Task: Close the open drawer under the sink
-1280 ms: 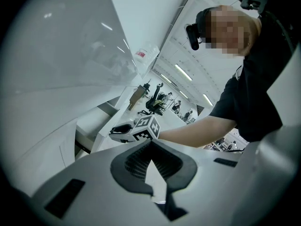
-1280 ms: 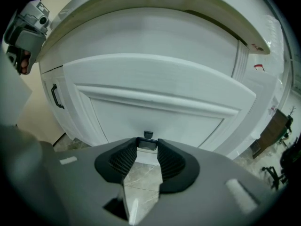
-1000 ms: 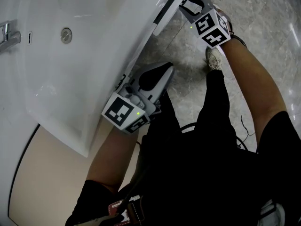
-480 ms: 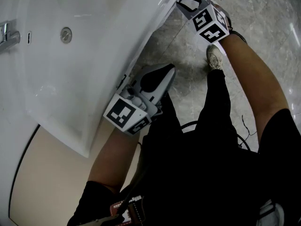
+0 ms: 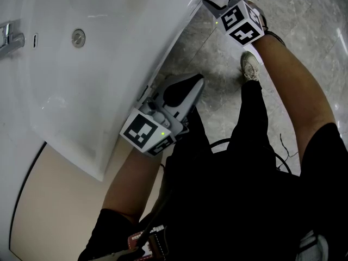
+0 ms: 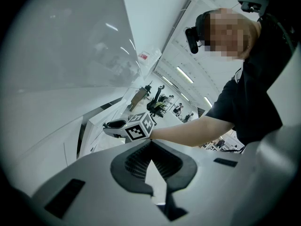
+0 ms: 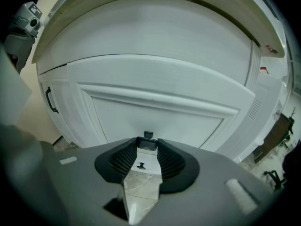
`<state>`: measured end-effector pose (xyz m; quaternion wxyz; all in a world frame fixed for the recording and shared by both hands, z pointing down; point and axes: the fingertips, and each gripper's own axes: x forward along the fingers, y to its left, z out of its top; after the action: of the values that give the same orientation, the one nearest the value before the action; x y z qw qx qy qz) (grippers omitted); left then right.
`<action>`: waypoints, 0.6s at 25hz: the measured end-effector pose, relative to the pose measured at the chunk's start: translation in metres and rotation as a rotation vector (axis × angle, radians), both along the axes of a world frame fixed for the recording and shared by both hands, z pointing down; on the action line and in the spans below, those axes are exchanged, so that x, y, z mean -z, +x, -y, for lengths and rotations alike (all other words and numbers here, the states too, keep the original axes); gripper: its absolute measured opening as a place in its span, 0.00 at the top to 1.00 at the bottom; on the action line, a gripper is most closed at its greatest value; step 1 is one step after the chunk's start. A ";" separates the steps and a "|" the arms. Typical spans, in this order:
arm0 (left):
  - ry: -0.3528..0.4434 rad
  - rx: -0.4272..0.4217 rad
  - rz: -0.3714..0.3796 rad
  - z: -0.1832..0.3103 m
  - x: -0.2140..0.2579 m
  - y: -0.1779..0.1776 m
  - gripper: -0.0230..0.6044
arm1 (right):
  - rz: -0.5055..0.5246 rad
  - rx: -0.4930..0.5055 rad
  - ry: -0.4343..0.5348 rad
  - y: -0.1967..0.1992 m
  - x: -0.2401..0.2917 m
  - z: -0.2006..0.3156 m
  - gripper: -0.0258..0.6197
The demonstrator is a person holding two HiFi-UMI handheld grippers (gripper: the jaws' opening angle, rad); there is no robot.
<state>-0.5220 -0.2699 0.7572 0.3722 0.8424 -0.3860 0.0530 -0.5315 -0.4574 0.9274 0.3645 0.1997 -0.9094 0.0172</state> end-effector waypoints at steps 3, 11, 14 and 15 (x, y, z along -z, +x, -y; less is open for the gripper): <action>-0.001 -0.009 0.000 -0.001 0.001 0.000 0.96 | 0.000 0.005 0.001 -0.005 0.000 0.002 0.76; -0.004 -0.016 -0.015 -0.005 0.004 -0.001 0.96 | 0.002 0.014 -0.004 -0.017 0.001 0.009 0.76; -0.012 -0.035 -0.018 -0.008 0.002 -0.001 0.96 | 0.007 0.008 -0.007 -0.018 0.000 0.009 0.76; -0.014 -0.040 -0.021 -0.009 0.002 0.000 0.96 | 0.007 0.005 -0.007 -0.018 0.000 0.009 0.76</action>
<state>-0.5223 -0.2614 0.7555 0.3808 0.8479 -0.3649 0.0541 -0.5497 -0.4663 0.9269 0.3620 0.1960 -0.9111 0.0201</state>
